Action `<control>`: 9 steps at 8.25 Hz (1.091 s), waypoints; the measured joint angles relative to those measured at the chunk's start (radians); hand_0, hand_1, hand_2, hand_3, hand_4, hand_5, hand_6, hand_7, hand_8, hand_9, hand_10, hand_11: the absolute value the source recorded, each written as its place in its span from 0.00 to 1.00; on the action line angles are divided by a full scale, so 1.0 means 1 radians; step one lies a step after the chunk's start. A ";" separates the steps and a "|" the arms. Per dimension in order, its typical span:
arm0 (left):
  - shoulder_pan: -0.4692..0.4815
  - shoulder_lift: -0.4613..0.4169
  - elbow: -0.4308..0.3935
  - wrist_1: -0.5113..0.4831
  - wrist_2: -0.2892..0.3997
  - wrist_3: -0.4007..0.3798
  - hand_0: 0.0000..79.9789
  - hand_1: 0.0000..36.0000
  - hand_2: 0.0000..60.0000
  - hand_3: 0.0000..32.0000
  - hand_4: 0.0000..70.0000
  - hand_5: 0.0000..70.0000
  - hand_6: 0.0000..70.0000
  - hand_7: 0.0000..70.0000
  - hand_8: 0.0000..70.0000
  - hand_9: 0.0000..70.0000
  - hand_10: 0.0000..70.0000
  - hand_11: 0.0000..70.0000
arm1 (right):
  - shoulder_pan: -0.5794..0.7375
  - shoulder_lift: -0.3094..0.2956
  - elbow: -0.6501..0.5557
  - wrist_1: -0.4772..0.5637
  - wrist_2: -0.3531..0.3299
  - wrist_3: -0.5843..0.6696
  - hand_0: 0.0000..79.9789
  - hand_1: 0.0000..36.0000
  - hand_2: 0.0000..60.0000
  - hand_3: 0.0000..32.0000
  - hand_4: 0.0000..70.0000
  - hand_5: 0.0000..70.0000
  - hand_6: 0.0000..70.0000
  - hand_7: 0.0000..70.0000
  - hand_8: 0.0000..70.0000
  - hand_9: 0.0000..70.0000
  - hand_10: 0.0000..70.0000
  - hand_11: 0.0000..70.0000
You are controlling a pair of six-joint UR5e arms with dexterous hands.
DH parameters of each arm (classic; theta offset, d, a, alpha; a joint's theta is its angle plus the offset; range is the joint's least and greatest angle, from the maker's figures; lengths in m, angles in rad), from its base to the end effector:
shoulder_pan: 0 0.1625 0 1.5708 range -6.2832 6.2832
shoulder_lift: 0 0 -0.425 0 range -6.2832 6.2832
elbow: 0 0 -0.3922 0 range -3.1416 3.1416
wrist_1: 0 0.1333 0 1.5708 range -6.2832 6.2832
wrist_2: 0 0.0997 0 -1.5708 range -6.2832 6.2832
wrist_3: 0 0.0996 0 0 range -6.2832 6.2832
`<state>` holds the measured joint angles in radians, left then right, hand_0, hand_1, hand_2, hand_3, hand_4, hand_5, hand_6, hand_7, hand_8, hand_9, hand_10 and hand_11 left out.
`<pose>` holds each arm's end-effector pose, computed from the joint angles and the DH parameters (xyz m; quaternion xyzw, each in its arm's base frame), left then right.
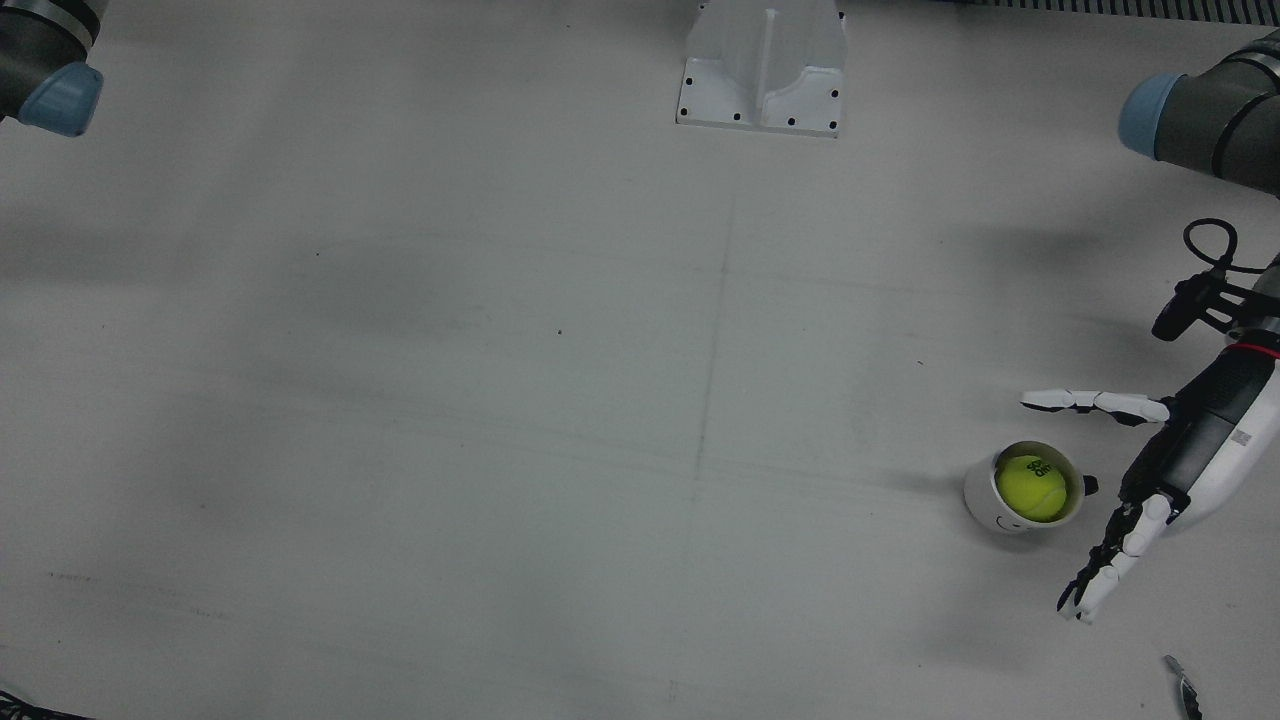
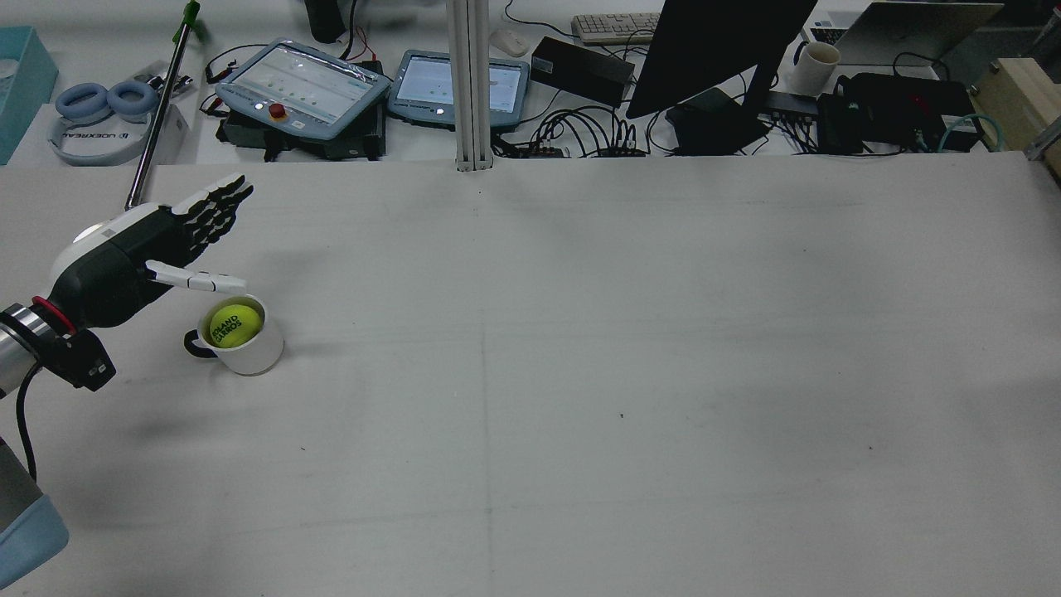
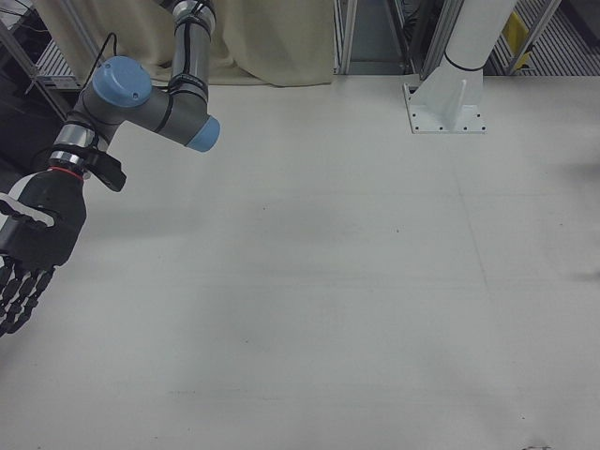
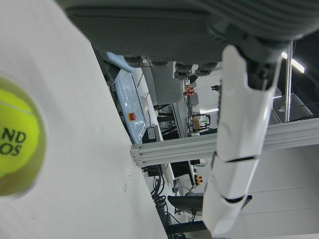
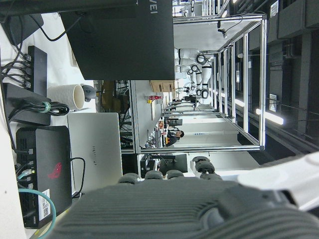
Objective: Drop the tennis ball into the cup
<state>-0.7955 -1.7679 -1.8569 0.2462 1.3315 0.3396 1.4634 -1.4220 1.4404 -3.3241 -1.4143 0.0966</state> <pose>0.2715 -0.5012 0.4712 -0.0965 0.7776 -0.5708 0.2453 0.0905 -0.5488 0.6900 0.0063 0.6475 -0.7606 0.0465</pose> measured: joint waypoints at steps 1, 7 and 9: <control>-0.018 0.000 -0.019 0.006 0.001 -0.003 0.78 0.98 0.31 0.00 0.00 0.09 0.01 0.19 0.00 0.02 0.00 0.04 | 0.000 0.000 0.001 0.000 0.000 0.000 0.00 0.00 0.00 0.00 0.00 0.00 0.00 0.00 0.00 0.00 0.00 0.00; -0.294 -0.012 -0.245 0.190 0.048 0.002 0.83 1.00 0.38 0.00 0.02 0.10 0.02 0.25 0.00 0.03 0.01 0.06 | 0.003 0.000 0.007 0.000 0.000 0.000 0.00 0.00 0.00 0.00 0.00 0.00 0.00 0.00 0.00 0.00 0.00 0.00; -0.308 -0.046 -0.286 0.223 0.057 -0.003 0.78 0.99 0.36 0.00 0.04 0.09 0.02 0.26 0.00 0.03 0.01 0.06 | 0.004 -0.001 0.010 0.000 0.000 0.000 0.00 0.00 0.00 0.00 0.00 0.00 0.00 0.00 0.00 0.00 0.00 0.00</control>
<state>-1.1040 -1.8139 -2.1434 0.4689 1.3885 0.3367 1.4677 -1.4233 1.4504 -3.3241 -1.4144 0.0967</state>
